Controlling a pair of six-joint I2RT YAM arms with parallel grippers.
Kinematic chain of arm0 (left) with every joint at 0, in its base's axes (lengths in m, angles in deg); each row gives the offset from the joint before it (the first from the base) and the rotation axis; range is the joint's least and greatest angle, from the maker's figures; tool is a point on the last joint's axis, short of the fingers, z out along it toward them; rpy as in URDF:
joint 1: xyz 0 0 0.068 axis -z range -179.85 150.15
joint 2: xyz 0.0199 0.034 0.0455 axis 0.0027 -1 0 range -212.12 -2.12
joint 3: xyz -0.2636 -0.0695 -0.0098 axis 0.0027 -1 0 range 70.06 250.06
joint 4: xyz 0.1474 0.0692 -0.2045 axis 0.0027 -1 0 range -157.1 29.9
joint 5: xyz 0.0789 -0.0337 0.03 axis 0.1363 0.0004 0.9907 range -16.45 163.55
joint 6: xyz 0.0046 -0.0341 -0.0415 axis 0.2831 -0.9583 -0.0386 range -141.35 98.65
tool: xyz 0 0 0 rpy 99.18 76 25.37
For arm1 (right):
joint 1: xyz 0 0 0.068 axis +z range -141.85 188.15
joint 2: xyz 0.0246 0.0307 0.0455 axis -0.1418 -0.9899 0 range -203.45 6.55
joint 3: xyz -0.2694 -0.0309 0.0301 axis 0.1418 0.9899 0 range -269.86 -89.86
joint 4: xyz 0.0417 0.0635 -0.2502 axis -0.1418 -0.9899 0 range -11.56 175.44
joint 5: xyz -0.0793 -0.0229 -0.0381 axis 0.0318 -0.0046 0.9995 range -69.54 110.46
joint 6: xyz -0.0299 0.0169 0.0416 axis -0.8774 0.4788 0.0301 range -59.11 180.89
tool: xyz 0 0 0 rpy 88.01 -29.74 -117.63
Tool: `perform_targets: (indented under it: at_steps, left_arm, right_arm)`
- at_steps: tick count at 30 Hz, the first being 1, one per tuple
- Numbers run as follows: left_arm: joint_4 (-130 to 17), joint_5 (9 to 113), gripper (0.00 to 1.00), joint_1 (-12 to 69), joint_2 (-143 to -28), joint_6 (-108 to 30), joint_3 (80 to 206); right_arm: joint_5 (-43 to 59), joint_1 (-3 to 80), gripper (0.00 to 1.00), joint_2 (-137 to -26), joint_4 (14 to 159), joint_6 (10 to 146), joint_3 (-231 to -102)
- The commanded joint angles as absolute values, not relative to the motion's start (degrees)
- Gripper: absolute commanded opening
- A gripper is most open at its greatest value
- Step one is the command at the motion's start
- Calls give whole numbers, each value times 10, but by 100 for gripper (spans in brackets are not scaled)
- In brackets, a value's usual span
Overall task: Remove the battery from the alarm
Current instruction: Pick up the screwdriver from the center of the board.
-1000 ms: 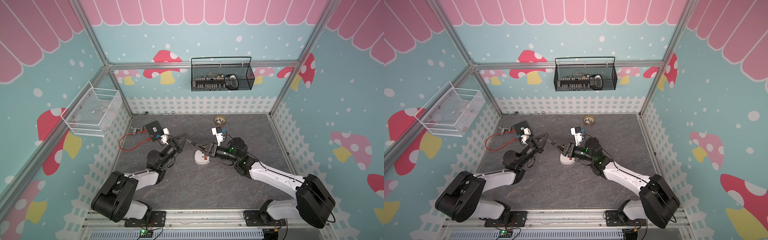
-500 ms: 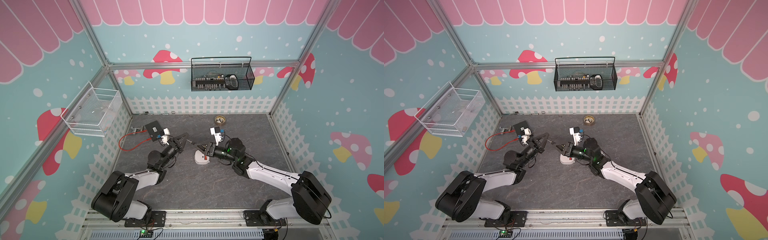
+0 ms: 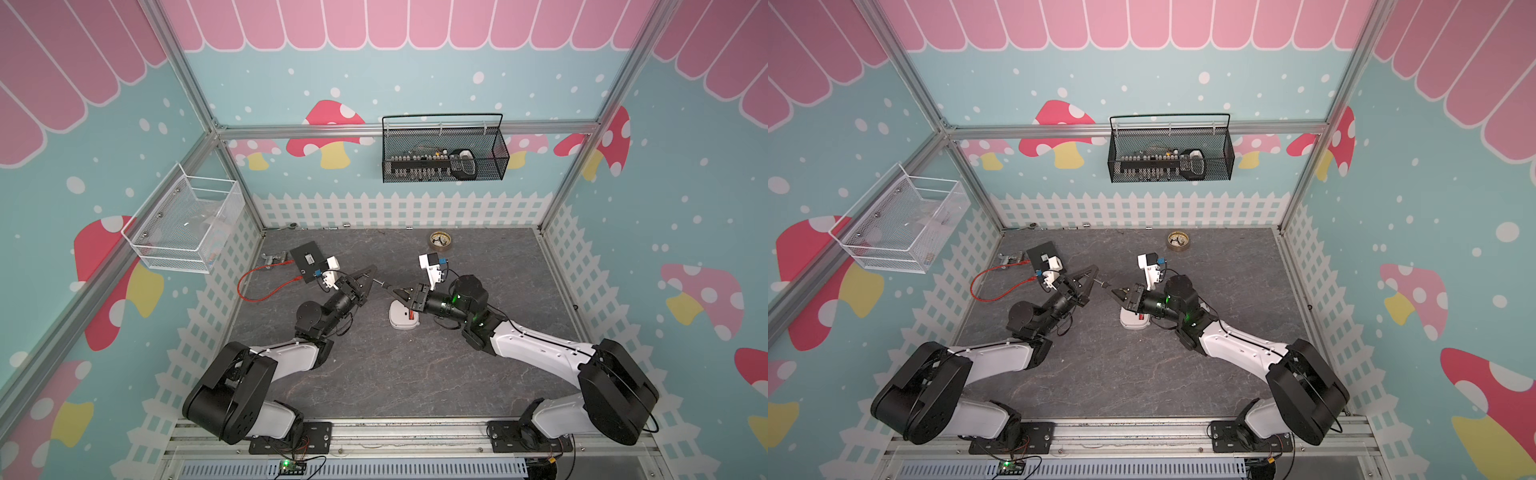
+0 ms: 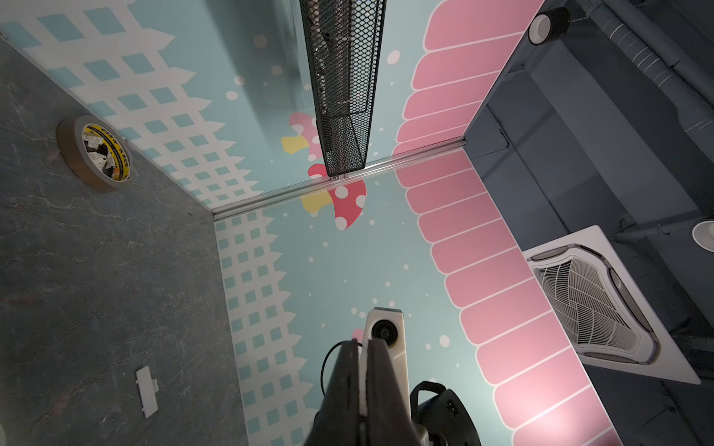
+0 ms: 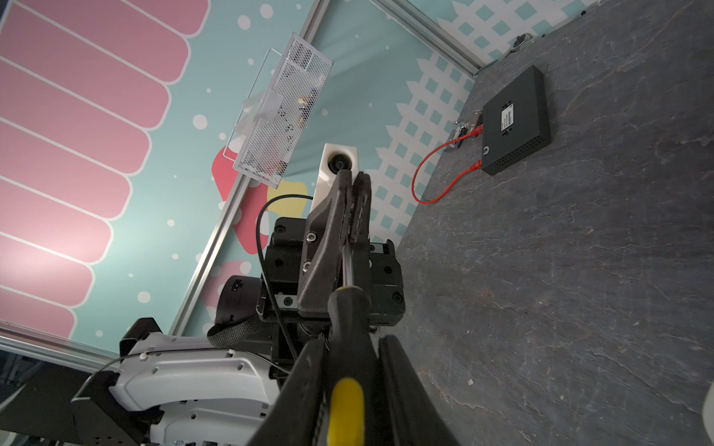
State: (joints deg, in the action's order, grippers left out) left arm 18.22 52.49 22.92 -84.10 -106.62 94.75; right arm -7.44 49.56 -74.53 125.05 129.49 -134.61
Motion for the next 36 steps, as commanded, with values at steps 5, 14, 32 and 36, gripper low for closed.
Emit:
perform_targets:
  at_steps: [5,14,32,36]
  left_arm:
    - [189,522,0,236,-841,-1051,951]
    - [178,514,17,235,-827,-1021,938]
    - [111,524,68,149,-715,-988,880]
    - [120,516,62,140,-713,-991,879]
  right_arm:
    - [-65,502,6,-743,1251,1276,-1367]
    - [-68,502,0,-731,1238,1262,-1367]
    - [-84,494,0,-700,1221,1258,-1353]
    - [-93,494,0,-703,1222,1276,-1353]
